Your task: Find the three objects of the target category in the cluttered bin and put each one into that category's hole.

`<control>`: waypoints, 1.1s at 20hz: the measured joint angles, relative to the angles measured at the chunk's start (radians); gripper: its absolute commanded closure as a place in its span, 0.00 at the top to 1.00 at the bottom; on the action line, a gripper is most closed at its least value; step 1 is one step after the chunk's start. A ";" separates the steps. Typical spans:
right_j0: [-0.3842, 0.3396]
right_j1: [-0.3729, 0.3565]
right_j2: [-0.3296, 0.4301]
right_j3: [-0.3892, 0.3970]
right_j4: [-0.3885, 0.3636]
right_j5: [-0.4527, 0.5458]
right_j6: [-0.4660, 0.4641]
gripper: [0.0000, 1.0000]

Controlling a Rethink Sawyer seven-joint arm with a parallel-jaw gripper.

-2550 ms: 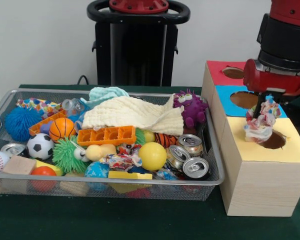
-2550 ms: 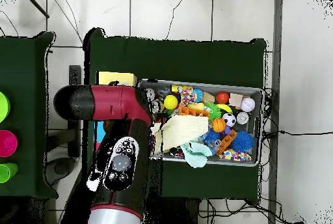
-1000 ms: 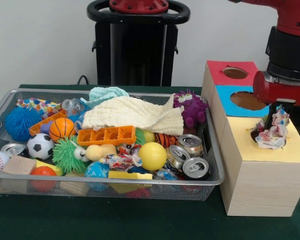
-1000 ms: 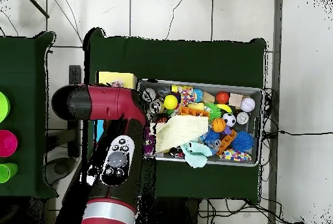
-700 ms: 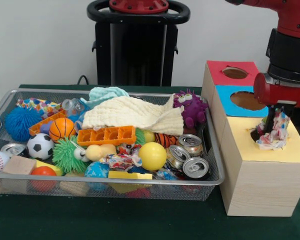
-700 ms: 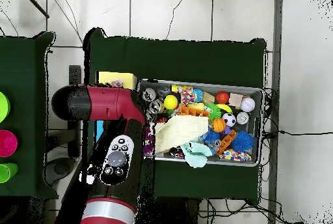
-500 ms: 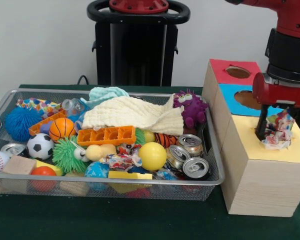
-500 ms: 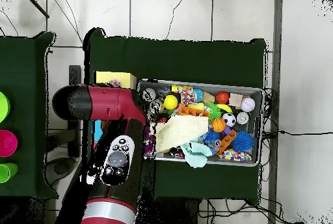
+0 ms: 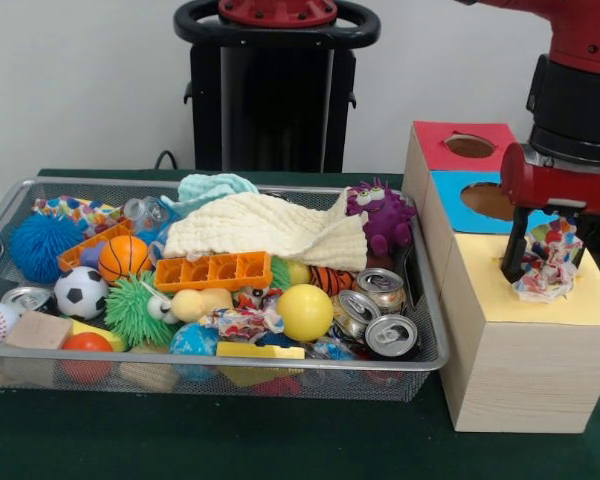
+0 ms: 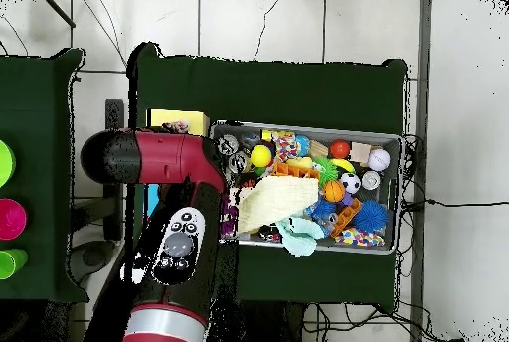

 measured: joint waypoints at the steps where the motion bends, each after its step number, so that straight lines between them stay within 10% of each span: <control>1: 0.002 0.000 -0.002 -0.001 0.000 0.000 0.000 1.00; 22: 0.030 0.001 -0.036 -0.004 0.000 0.007 0.000 1.00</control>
